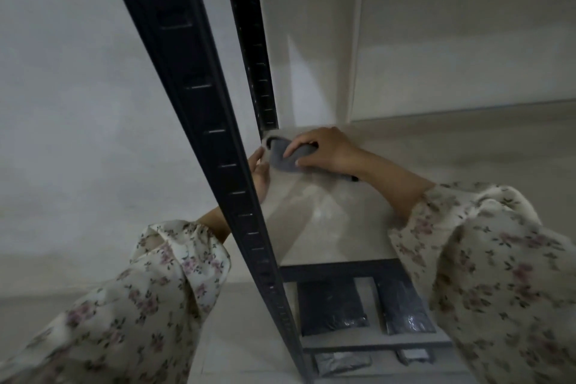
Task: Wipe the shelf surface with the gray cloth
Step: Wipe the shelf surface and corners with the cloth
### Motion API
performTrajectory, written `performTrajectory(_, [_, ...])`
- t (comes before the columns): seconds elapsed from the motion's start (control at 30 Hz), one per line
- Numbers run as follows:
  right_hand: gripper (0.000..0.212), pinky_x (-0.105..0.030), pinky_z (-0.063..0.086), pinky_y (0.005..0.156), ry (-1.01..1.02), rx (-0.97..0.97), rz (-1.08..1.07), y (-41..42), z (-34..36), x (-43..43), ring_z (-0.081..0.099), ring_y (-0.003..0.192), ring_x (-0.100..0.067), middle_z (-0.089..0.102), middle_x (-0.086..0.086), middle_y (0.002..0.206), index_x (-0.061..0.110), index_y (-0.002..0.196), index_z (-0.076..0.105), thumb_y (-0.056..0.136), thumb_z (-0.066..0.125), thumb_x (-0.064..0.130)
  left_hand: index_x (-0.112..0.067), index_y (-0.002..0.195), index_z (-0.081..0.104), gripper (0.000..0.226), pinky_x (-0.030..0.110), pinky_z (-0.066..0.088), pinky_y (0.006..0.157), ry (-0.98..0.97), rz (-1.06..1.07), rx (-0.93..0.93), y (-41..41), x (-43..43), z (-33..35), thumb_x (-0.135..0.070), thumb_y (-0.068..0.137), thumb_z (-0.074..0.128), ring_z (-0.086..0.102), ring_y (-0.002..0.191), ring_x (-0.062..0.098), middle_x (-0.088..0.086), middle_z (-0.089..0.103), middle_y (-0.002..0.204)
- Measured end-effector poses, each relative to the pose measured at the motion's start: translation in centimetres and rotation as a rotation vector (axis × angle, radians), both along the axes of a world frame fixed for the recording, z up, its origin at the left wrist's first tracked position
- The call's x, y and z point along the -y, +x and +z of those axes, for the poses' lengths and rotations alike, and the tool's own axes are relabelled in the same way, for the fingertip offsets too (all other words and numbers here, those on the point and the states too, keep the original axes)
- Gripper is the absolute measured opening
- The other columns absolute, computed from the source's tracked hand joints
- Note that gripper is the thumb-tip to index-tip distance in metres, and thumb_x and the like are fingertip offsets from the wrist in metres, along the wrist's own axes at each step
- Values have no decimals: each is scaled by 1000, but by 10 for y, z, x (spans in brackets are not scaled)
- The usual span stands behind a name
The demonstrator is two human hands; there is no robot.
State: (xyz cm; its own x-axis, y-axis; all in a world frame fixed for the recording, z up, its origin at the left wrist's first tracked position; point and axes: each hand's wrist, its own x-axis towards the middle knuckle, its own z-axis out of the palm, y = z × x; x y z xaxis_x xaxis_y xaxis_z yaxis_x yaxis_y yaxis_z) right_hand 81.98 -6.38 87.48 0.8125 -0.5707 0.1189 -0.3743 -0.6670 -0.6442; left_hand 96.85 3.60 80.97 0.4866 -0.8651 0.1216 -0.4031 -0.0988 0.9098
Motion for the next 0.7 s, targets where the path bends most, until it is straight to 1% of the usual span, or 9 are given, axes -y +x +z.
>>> performTrajectory(0.07, [27, -21, 45, 87, 110, -18, 157, -17, 6, -11, 61, 99, -10, 70, 5, 107, 34, 91, 72, 75, 71, 13, 4, 142, 25, 44, 4, 46, 76, -51, 45, -58, -1, -2, -1, 4, 98, 27, 61, 91, -2, 17, 44, 127])
performTrajectory(0.17, [24, -20, 45, 87, 205, -43, 225, -27, 21, -3, 61, 95, -10, 71, 1, 104, 29, 91, 73, 75, 73, 10, -1, 144, 24, 48, 2, 46, 70, -14, 19, -156, -5, -15, -4, 1, 97, 33, 53, 111, 23, 17, 43, 137])
performTrajectory(0.23, [25, -23, 44, 82, 163, 67, 85, -18, 20, 11, 60, 90, -10, 69, 0, 98, 27, 91, 73, 74, 72, 9, -6, 146, 23, 48, 0, 45, 64, -13, 45, -302, -12, -22, 1, -4, 98, 33, 41, 118, 15, 9, 38, 141])
performTrajectory(0.33, [25, -27, 46, 83, -54, 22, -87, -3, -2, 12, 60, 97, -17, 67, 0, 107, 34, 94, 71, 76, 66, 18, -8, 146, 21, 47, 0, 41, 66, -46, 45, -411, -21, -28, 2, -7, 100, 31, 36, 121, 14, 10, 31, 147])
performTrajectory(0.43, [26, -31, 48, 87, -94, -12, 42, -17, -10, -6, 59, 98, -18, 68, 5, 104, 34, 96, 71, 76, 66, 18, -9, 147, 20, 48, 2, 45, 65, -61, 14, -461, -25, -32, 5, -9, 100, 30, 42, 117, 15, 7, 34, 142])
performTrajectory(0.5, [28, -26, 47, 86, 31, -18, 171, -34, -3, -20, 61, 93, -12, 67, 13, 95, 33, 94, 72, 74, 70, 13, -12, 146, 20, 47, 7, 48, 67, -73, 13, -527, -23, -35, 3, -11, 101, 29, 50, 105, 9, 6, 36, 141])
performTrajectory(0.57, [27, -13, 44, 82, 135, -55, 256, -39, 8, -24, 60, 89, -6, 67, 14, 94, 32, 91, 72, 75, 71, 10, -19, 146, 25, 46, 16, 52, 75, -77, -13, -507, -22, -44, 0, -18, 100, 33, 53, 108, 14, 1, 39, 141])
performTrajectory(0.63, [26, -2, 40, 73, 111, 8, 192, -27, 16, -16, 59, 89, -5, 68, 11, 97, 30, 93, 72, 76, 71, 10, -30, 138, 35, 39, 27, 48, 85, -49, -67, -454, -22, -52, -3, -26, 99, 38, 54, 113, 19, 0, 49, 137])
performTrajectory(0.7, [27, -5, 40, 74, 4, 55, 69, -3, 17, -5, 59, 98, -11, 68, 3, 109, 28, 100, 72, 78, 68, 12, -40, 122, 40, 25, 27, 47, 87, -7, -32, -433, -24, -58, 0, -28, 100, 36, 57, 99, 6, -14, 56, 112])
